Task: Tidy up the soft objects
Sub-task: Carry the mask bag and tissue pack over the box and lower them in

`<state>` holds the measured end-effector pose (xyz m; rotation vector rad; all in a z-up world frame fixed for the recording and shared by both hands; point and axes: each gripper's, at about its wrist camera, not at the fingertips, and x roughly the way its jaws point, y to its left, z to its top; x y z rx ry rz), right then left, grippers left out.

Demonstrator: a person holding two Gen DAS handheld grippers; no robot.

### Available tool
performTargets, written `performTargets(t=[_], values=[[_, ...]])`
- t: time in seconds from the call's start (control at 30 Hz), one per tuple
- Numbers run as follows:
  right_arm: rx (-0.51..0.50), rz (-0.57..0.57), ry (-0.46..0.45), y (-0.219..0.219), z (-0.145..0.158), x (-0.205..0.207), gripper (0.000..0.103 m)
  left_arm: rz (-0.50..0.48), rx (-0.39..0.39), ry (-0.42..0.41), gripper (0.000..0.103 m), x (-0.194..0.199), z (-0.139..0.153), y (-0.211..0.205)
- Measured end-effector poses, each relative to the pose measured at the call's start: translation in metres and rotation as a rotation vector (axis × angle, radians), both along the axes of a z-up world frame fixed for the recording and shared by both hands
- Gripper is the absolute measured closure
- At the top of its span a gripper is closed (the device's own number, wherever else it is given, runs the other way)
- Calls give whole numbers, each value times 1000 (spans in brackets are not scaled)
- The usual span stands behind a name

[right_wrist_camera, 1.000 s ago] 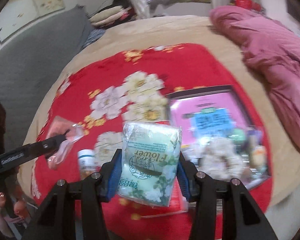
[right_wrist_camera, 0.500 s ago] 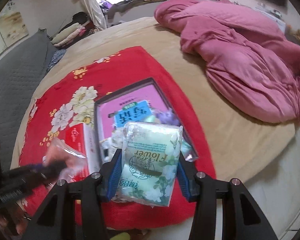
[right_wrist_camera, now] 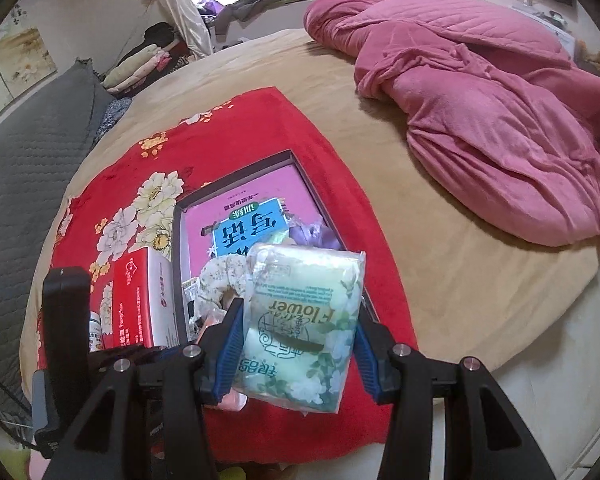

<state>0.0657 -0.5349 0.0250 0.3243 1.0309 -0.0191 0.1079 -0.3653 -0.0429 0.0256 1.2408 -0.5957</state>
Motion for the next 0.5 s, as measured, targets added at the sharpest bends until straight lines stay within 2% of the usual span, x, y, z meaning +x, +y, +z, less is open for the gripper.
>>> performTargets(t=[0.13, 0.33, 0.5], values=[[0, 27, 18, 6, -8, 17, 53, 16, 18, -3, 78, 17, -10, 1], [-34, 106, 70, 25, -21, 53, 53, 37, -1, -3, 77, 38, -21, 3], [-37, 113, 125, 29, -41, 80, 53, 34, -6, -14, 77, 47, -26, 2]])
